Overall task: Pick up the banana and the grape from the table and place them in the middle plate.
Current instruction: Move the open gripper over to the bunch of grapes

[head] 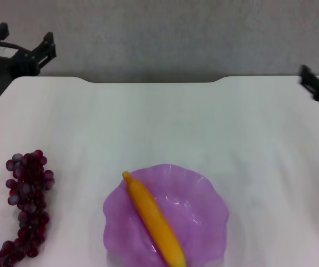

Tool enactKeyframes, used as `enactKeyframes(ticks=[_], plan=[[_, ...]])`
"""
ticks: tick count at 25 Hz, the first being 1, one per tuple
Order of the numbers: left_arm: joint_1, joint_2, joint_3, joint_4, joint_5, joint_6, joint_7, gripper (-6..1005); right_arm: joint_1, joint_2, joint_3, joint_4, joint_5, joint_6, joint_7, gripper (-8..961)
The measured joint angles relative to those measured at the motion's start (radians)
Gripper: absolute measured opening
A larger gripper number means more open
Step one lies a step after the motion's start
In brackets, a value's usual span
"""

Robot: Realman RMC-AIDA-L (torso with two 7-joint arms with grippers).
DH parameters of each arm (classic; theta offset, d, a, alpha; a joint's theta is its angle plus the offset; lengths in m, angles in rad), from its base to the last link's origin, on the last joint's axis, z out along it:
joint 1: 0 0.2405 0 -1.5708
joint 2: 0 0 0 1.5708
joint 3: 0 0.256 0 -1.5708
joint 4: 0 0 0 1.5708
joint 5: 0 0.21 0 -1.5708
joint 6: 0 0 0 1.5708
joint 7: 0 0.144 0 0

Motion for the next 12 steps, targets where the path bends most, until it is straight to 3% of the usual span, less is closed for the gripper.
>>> enactKeyframes(ticks=[8, 12], plan=[[0.054, 0.001, -0.016, -0.034, 0.006, -0.001, 0.001, 823, -0.084, 0.000, 0.073, 0.078, 0.030, -0.136, 0.002, 657], [0.073, 0.002, -0.039, -0.066, 0.011, -0.072, 0.019, 822, -0.094, -0.001, 0.074, 0.085, 0.036, -0.151, 0.002, 657]])
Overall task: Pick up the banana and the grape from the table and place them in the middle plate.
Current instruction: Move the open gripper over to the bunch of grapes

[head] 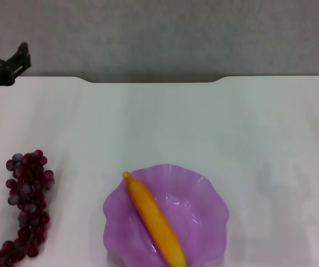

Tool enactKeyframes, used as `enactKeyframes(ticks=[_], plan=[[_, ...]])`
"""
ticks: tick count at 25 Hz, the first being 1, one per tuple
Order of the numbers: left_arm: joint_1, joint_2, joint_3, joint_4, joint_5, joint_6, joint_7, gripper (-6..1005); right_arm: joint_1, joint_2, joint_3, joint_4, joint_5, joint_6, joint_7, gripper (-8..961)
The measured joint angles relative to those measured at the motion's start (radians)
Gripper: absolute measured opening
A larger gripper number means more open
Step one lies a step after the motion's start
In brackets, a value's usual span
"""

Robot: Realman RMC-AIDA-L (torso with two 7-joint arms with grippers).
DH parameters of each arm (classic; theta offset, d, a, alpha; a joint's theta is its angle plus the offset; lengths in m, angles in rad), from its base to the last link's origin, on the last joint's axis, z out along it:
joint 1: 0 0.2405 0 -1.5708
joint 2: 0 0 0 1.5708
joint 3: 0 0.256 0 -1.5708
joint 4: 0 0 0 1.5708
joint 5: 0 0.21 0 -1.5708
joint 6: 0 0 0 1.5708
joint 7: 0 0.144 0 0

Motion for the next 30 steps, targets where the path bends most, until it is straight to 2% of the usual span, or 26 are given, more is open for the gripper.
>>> enactKeyframes(ticks=[8, 15, 22, 30], plan=[[-0.038, -0.005, -0.060, -0.111, 0.000, -0.397, 0.058, 821, 0.005, 0.000, -0.011, 0.002, 0.001, 0.005, -0.001, 656], [-0.154, -0.006, -0.114, -0.152, 0.000, -0.775, 0.055, 819, 0.007, 0.000, -0.017, -0.006, 0.001, 0.018, -0.001, 655], [-0.276, -0.006, -0.173, -0.071, 0.002, -0.979, 0.022, 818, 0.012, 0.000, -0.028, -0.012, 0.002, 0.018, -0.001, 654], [-0.391, 0.001, -0.219, 0.120, 0.003, -1.066, 0.019, 816, 0.012, -0.001, -0.036, -0.017, 0.003, 0.018, 0.000, 653]])
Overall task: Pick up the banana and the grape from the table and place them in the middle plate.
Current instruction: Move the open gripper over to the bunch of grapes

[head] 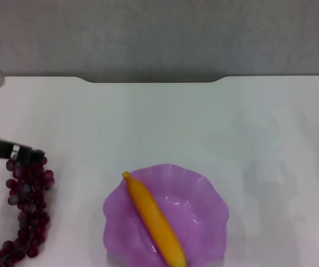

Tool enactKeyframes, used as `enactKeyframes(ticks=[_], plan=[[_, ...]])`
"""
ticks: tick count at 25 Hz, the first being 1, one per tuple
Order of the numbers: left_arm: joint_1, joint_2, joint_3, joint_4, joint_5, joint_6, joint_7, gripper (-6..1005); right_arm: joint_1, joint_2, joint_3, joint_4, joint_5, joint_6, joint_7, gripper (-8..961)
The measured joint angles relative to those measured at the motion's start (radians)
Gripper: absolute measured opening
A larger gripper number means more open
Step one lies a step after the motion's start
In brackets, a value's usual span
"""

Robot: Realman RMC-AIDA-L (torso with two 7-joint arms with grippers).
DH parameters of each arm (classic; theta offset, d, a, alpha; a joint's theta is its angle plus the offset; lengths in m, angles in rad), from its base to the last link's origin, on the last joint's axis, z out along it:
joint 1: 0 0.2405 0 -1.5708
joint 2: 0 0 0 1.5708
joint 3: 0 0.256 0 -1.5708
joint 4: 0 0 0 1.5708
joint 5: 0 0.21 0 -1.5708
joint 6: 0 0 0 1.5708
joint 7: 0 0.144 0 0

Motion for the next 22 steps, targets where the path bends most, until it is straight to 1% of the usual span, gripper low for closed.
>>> enactKeyframes(ticks=[6, 18, 22], plan=[[-0.051, 0.006, -0.025, 0.130, 0.000, -0.003, 0.005, 815, 0.006, -0.001, -0.002, 0.000, 0.002, 0.011, 0.000, 653], [-0.090, 0.007, -0.040, 0.243, 0.000, 0.051, 0.025, 812, 0.022, -0.001, -0.002, 0.006, 0.001, 0.027, 0.000, 651], [-0.105, 0.004, -0.048, 0.287, 0.000, 0.072, 0.029, 812, 0.029, -0.002, -0.003, 0.008, 0.001, 0.035, 0.000, 651]])
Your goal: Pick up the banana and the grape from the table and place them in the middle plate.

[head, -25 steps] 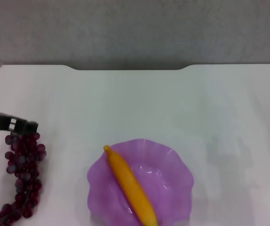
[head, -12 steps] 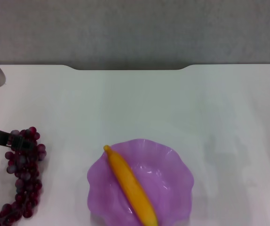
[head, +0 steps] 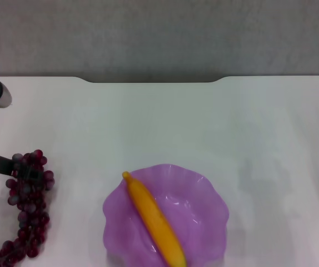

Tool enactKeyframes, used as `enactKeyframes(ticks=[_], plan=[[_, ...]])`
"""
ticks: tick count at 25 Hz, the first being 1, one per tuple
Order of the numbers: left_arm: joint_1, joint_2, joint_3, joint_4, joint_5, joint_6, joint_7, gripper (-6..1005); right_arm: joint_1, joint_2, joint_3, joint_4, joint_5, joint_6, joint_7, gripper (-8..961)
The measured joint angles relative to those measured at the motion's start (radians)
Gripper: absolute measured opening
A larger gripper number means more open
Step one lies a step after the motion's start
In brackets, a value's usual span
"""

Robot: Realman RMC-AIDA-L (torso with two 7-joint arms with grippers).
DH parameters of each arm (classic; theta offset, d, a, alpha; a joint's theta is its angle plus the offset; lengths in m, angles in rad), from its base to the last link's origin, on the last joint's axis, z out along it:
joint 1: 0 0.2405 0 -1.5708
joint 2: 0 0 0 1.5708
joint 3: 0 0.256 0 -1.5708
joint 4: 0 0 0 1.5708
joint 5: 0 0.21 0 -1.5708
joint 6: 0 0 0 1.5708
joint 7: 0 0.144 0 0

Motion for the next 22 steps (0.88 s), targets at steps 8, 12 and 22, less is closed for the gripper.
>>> enactKeyframes(ticks=[8, 12, 22], plan=[[-0.006, 0.000, -0.003, 0.023, 0.000, 0.008, -0.003, 810, 0.005, 0.000, 0.000, 0.002, 0.000, 0.014, 0.000, 651], [-0.007, 0.000, -0.003, 0.023, 0.000, 0.009, -0.004, 809, 0.005, 0.000, 0.000, 0.002, 0.000, 0.014, 0.000, 651], [-0.008, -0.003, -0.031, 0.024, -0.001, -0.001, -0.001, 609, 0.006, 0.000, 0.000, 0.002, 0.000, 0.014, 0.000, 651]])
